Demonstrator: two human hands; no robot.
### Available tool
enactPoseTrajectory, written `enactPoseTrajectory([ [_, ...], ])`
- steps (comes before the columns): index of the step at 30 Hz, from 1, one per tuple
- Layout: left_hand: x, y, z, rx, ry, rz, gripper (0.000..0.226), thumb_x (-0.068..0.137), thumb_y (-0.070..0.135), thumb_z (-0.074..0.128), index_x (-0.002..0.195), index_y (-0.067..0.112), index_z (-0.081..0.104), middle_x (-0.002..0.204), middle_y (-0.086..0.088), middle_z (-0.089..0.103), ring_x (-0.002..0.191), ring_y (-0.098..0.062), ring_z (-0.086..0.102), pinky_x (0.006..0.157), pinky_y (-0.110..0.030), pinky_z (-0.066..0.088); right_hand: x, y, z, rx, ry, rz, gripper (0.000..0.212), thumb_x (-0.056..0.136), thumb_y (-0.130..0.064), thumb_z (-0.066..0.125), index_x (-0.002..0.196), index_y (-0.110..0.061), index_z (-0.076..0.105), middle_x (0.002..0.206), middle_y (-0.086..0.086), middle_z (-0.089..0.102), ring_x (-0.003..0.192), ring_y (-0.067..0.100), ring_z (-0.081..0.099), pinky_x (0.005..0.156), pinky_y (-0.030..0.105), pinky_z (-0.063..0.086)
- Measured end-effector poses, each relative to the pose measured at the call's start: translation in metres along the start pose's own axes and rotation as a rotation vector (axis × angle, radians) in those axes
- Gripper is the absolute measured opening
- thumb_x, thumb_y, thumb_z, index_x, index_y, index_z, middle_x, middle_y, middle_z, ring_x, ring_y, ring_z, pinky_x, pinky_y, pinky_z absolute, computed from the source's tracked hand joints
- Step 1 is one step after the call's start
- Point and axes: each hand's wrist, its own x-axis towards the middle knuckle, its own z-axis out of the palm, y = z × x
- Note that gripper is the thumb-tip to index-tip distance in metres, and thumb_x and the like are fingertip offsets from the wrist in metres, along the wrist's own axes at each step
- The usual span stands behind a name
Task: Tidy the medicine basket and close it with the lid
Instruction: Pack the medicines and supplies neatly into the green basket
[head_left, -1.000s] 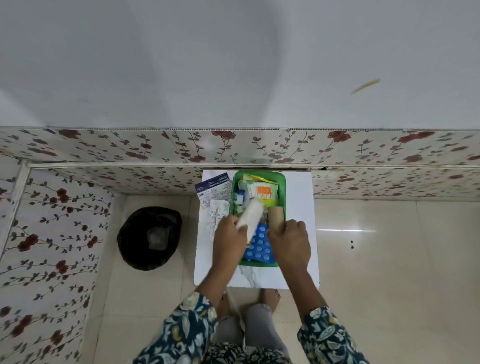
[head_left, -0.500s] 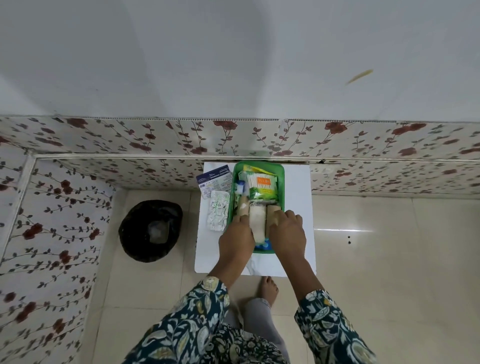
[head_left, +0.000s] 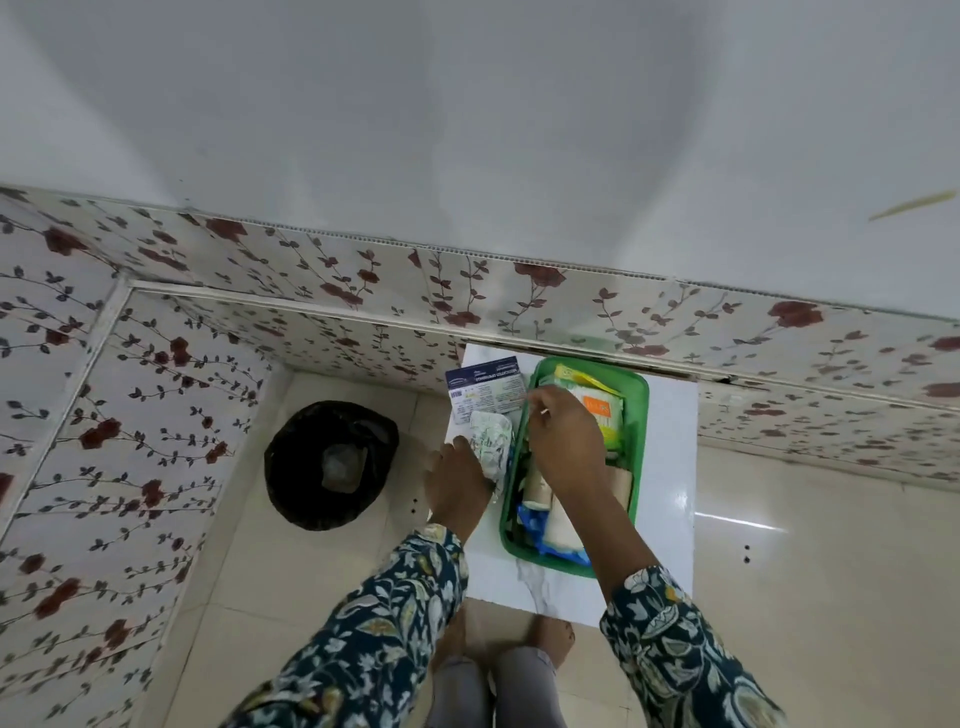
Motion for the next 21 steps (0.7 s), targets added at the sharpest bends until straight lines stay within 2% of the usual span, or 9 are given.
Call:
enactPoseTrajectory([
  [2,0.002,-0.002,0.003,-0.088,-0.026,-0.007,0.042,0.080,0.022,0.065,0.113,0.006,0.045,0.122,-0.015,0.055,0.116,-0.036,0.050,0.090,-0.042,0.044,0.015,-0.011,0.009,-0.043,-0.038,-0.054,0.024,0.091,-0.003,0.044,0.106,-0.003,0.063,0.111,0.017,0.065,0.100,0.033,0.060,0.080,0.035,0.048],
  [4,0.002,-0.008,0.000,-0.245,-0.084,-0.024,0.015,0.081,0.014,0.063,0.088,0.010,0.050,0.107,-0.015,0.060,0.108,-0.033,0.056,0.083,-0.037,0.044,0.031,-0.019,0.020,-0.117,-0.120,-0.099,0.026,0.089,0.000,0.045,0.109,-0.001,0.061,0.115,0.019,0.063,0.102,0.034,0.060,0.083,0.036,0.049],
  [5,0.002,-0.013,-0.003,-0.339,-0.109,-0.042,0.021,0.081,0.011,0.062,0.071,0.015,0.044,0.090,-0.012,0.059,0.099,-0.030,0.058,0.076,-0.034,0.043,0.041,-0.023,0.029,-0.179,-0.180,-0.119,0.029,0.087,0.001,0.046,0.112,-0.001,0.059,0.117,0.020,0.062,0.105,0.034,0.059,0.086,0.037,0.049],
  [7,-0.001,-0.026,-0.009,-0.535,-0.135,-0.087,0.040,0.079,0.004,0.062,0.057,0.017,0.032,0.065,-0.003,0.045,0.081,-0.023,0.055,0.068,-0.032,0.038,0.060,-0.027,0.044,-0.344,-0.285,-0.156,0.036,0.084,0.003,0.047,0.119,-0.003,0.055,0.121,0.018,0.058,0.110,0.034,0.055,0.089,0.038,0.049],
  [9,-0.006,-0.046,-0.017,-0.701,-0.167,-0.130,0.035,0.078,-0.001,0.064,0.060,0.013,0.037,0.066,-0.007,0.045,0.076,-0.022,0.051,0.067,-0.034,0.039,0.076,-0.030,0.064,-0.522,-0.373,-0.202,0.042,0.084,0.001,0.048,0.125,-0.007,0.050,0.125,0.015,0.053,0.116,0.032,0.050,0.092,0.042,0.048],
  [11,-0.011,-0.064,-0.023,-0.764,-0.196,-0.130,0.018,0.079,-0.002,0.064,0.074,0.007,0.048,0.078,-0.015,0.052,0.073,-0.022,0.053,0.065,-0.033,0.042,0.084,-0.027,0.081,-0.705,-0.438,-0.266,0.047,0.086,-0.003,0.048,0.132,-0.012,0.042,0.131,0.013,0.047,0.123,0.032,0.043,0.095,0.047,0.045],
  [13,-0.012,-0.079,-0.028,-0.796,-0.191,-0.140,0.013,0.080,0.000,0.064,0.084,0.004,0.052,0.083,-0.017,0.053,0.065,-0.023,0.054,0.061,-0.030,0.042,0.089,-0.021,0.096,-0.828,-0.446,-0.334,0.050,0.087,-0.008,0.050,0.135,-0.014,0.037,0.136,0.014,0.043,0.127,0.033,0.037,0.097,0.049,0.042],
  [17,-0.013,-0.091,-0.038,-0.865,-0.165,-0.141,0.012,0.082,-0.001,0.062,0.085,0.003,0.052,0.085,-0.018,0.054,0.073,-0.023,0.053,0.060,-0.029,0.037,0.092,-0.014,0.108,-0.823,-0.382,-0.385,0.045,0.084,-0.001,0.049,0.128,-0.006,0.043,0.133,0.017,0.044,0.125,0.033,0.038,0.098,0.045,0.040],
  [21,-0.016,-0.091,-0.044,-0.878,-0.132,-0.145,0.015,0.083,-0.001,0.061,0.075,0.008,0.051,0.084,-0.015,0.057,0.066,-0.020,0.052,0.055,-0.026,0.036,0.093,-0.008,0.105,-0.845,-0.391,-0.373,0.043,0.085,-0.005,0.051,0.128,-0.005,0.043,0.134,0.017,0.043,0.125,0.033,0.038,0.100,0.044,0.039],
])
